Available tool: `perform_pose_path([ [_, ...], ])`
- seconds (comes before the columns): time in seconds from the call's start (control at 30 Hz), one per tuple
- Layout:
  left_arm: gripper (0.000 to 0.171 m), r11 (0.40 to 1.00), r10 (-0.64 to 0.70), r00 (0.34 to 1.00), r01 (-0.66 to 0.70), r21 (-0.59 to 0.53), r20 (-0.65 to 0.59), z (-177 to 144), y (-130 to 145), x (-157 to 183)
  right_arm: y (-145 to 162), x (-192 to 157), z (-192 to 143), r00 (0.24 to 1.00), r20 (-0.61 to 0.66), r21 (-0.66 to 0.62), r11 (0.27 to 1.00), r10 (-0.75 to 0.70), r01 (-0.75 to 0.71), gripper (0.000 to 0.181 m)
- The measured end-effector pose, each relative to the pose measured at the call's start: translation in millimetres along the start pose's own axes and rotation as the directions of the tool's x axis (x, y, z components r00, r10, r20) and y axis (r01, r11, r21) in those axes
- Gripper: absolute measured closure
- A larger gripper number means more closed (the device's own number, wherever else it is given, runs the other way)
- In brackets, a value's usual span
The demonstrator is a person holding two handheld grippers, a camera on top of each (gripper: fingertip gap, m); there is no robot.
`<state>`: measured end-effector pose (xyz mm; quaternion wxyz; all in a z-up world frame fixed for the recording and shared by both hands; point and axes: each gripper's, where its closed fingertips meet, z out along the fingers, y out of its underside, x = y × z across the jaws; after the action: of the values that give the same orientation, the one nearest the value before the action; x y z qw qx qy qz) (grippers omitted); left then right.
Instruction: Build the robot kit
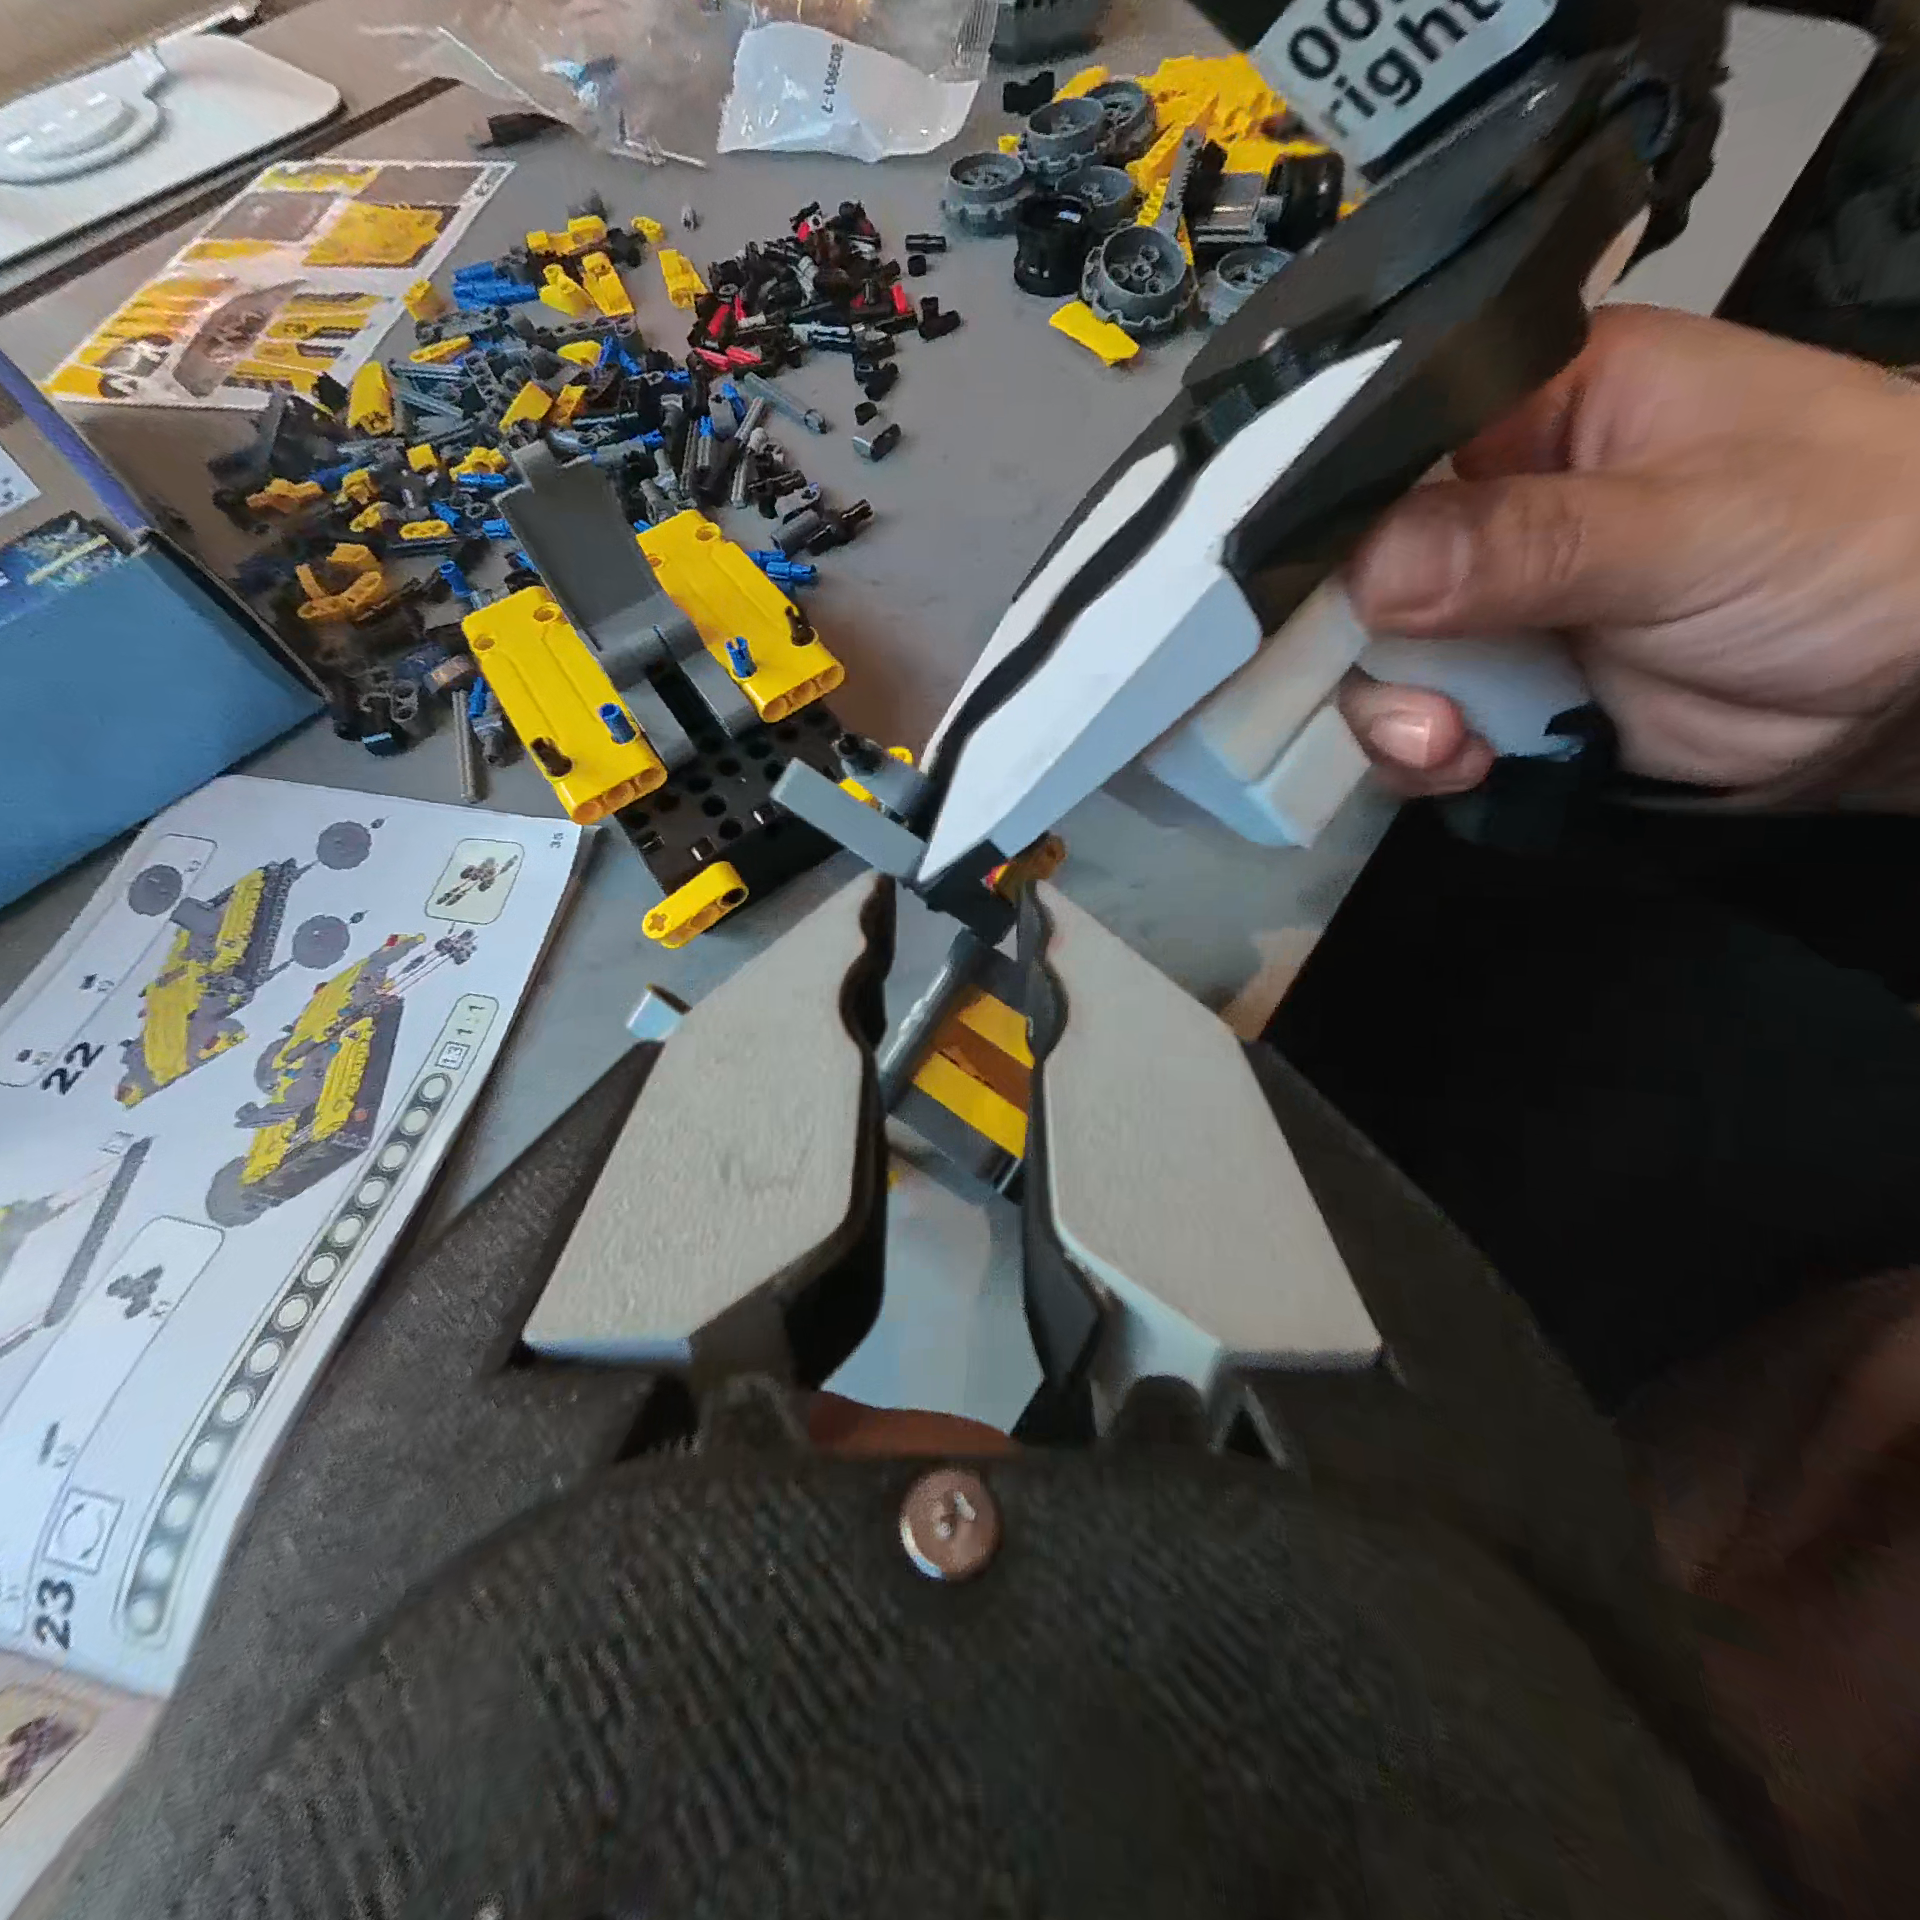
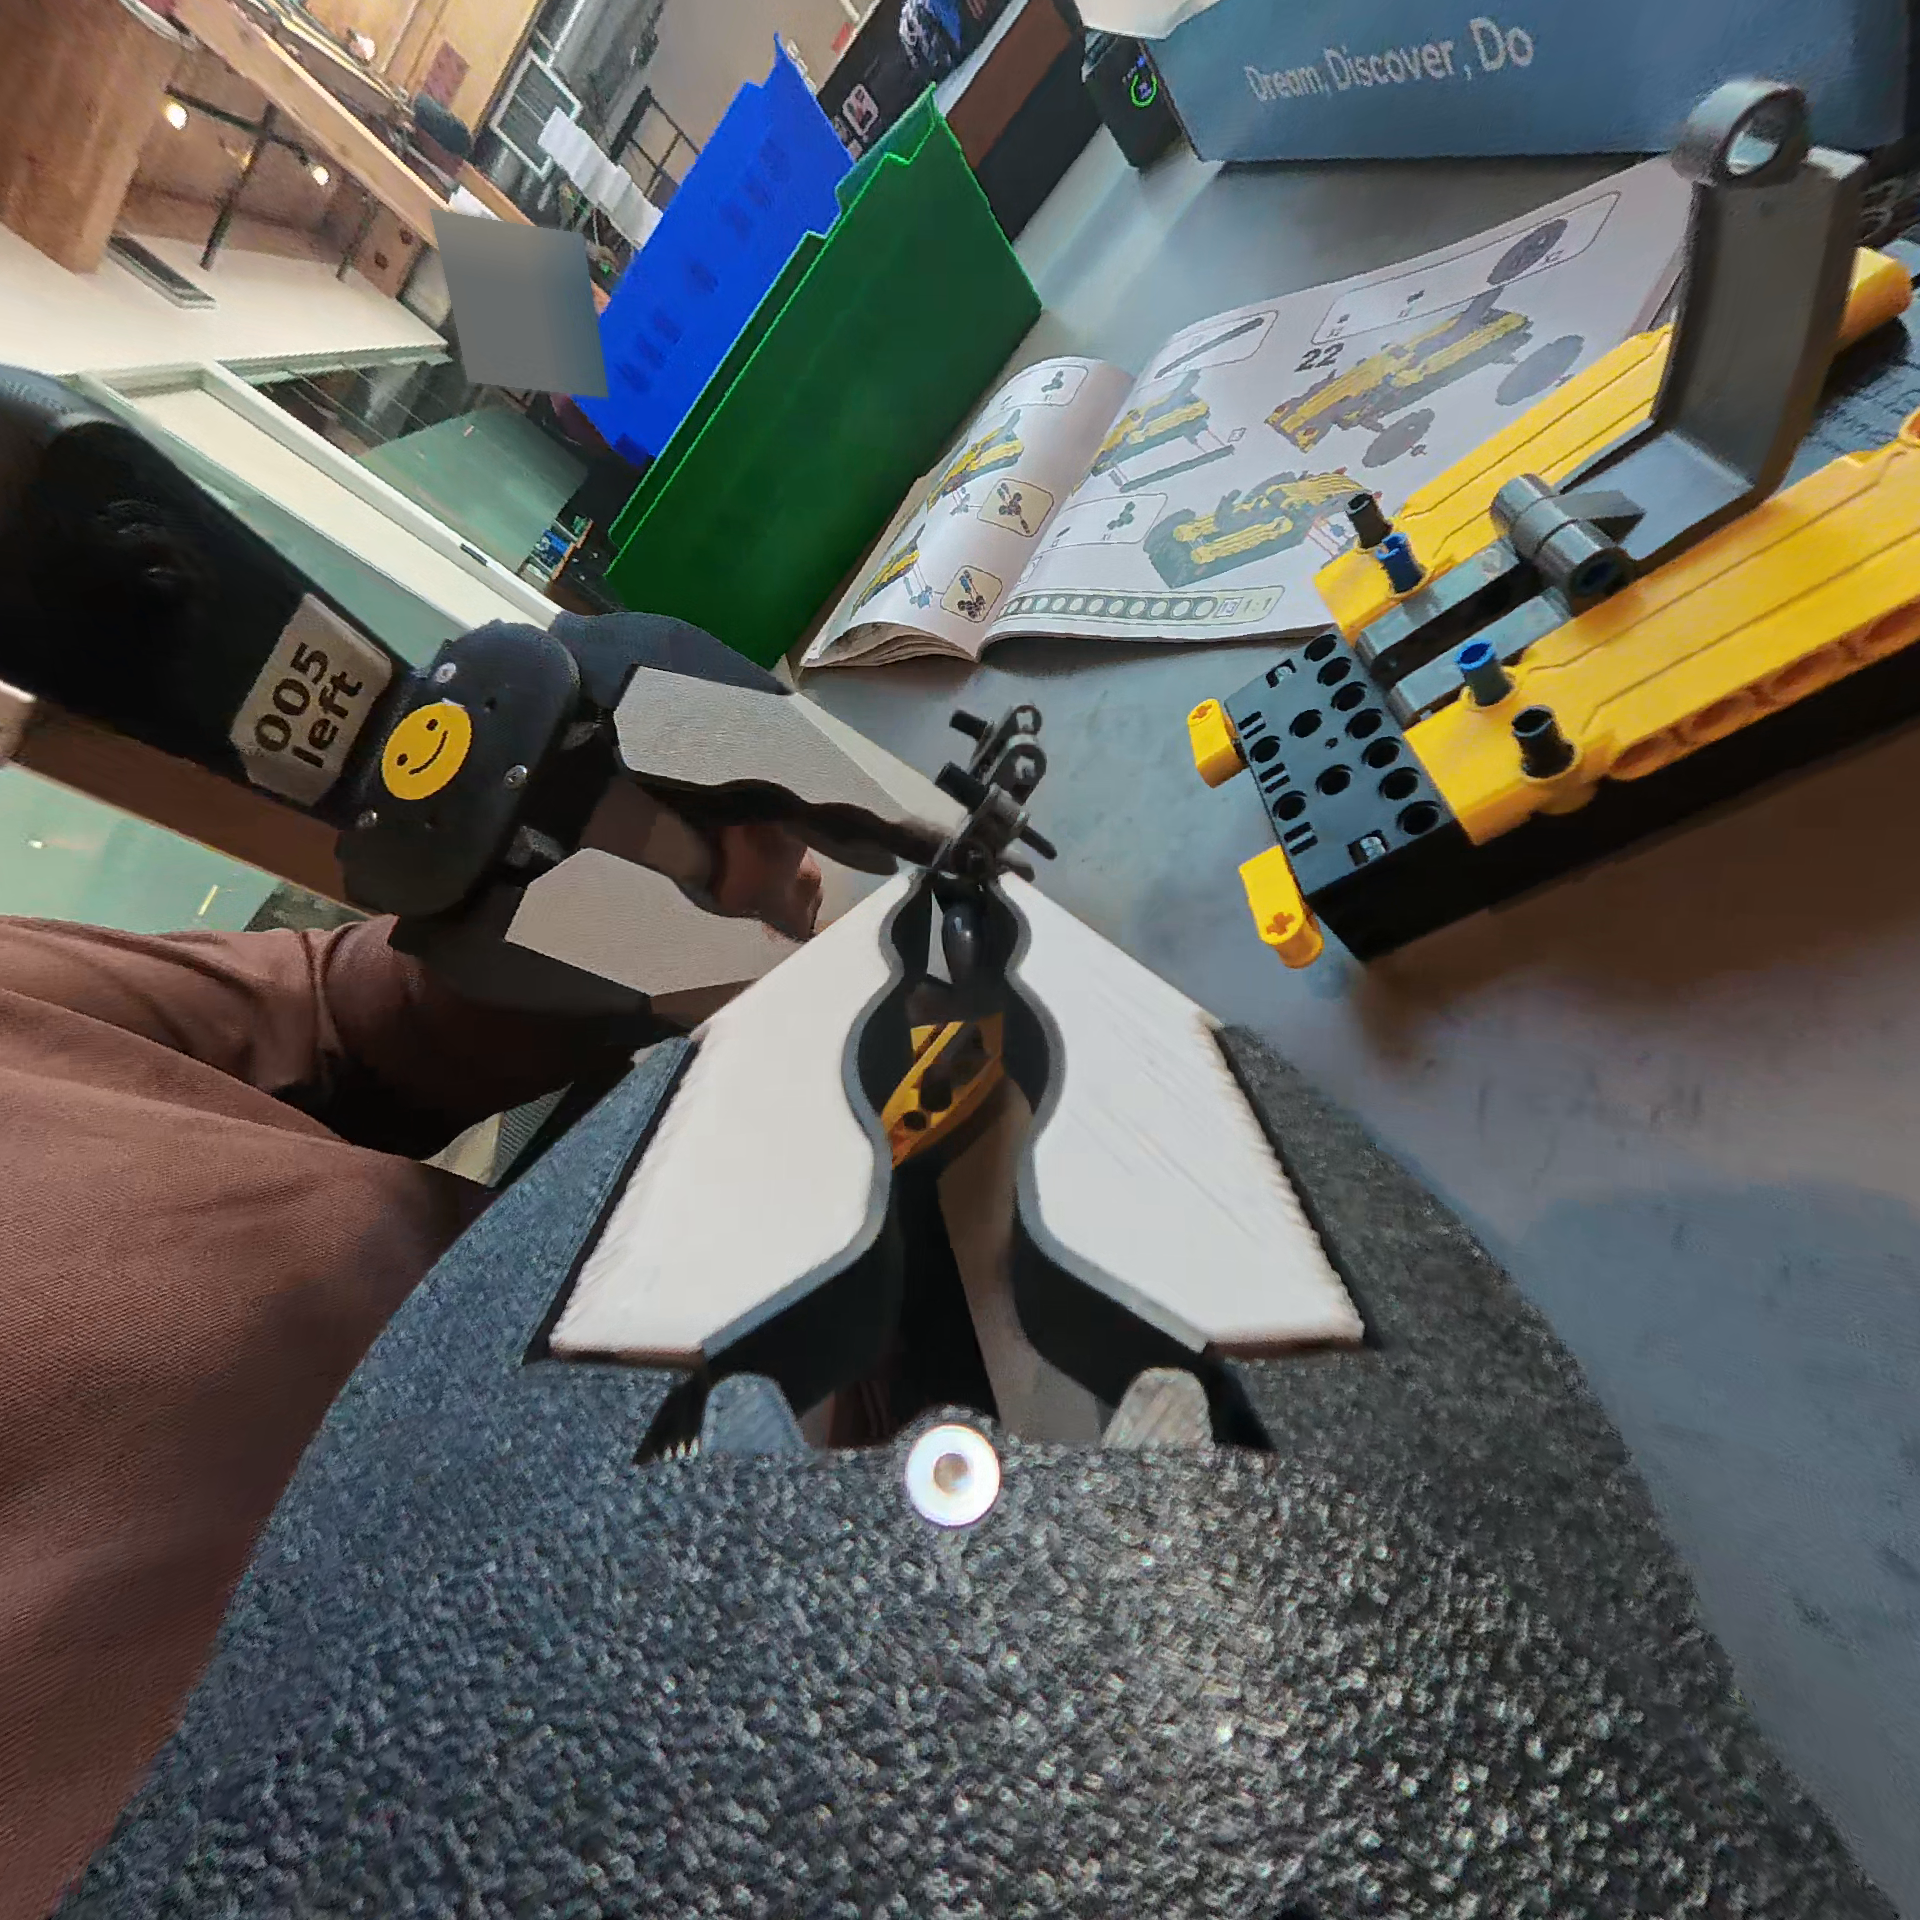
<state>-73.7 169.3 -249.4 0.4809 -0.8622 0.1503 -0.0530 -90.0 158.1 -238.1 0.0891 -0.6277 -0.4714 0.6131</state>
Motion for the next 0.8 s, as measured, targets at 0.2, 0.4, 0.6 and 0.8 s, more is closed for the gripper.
perform_pose_path([
  [0.2, 0.162, 1.000, 0.003, 1.000, -0.004, -0.014, -0.007, 4.8, 2.5, -3.8, -1.0, 1.7, -2.7, 0.999, -0.010, -0.010, 0.999, -0.034, 0.034, 0.173],
  [0.4, 0.169, 0.995, 0.091, 0.994, -0.089, -0.032, 0.066, -2.7, 11.8, -11.0, 3.2, 9.3, -4.2, 0.996, -0.062, -0.038, 0.997, -0.064, 0.062, 0.174],
  [0.6, 0.165, 0.999, 0.048, 0.975, -0.046, -0.014, 0.219, -24.6, 7.3, -54.8, 0.5, 10.3, -5.1, 0.996, -0.064, -0.029, 0.998, -0.055, 0.053, 0.174],
  [0.8, 0.143, 0.993, -0.064, 0.985, 0.078, -0.087, 0.158, -18.5, 29.1, -65.8, 0.4, 13.8, -6.1, 0.998, -0.057, -0.027, 0.999, -0.025, 0.024, 0.174],
])
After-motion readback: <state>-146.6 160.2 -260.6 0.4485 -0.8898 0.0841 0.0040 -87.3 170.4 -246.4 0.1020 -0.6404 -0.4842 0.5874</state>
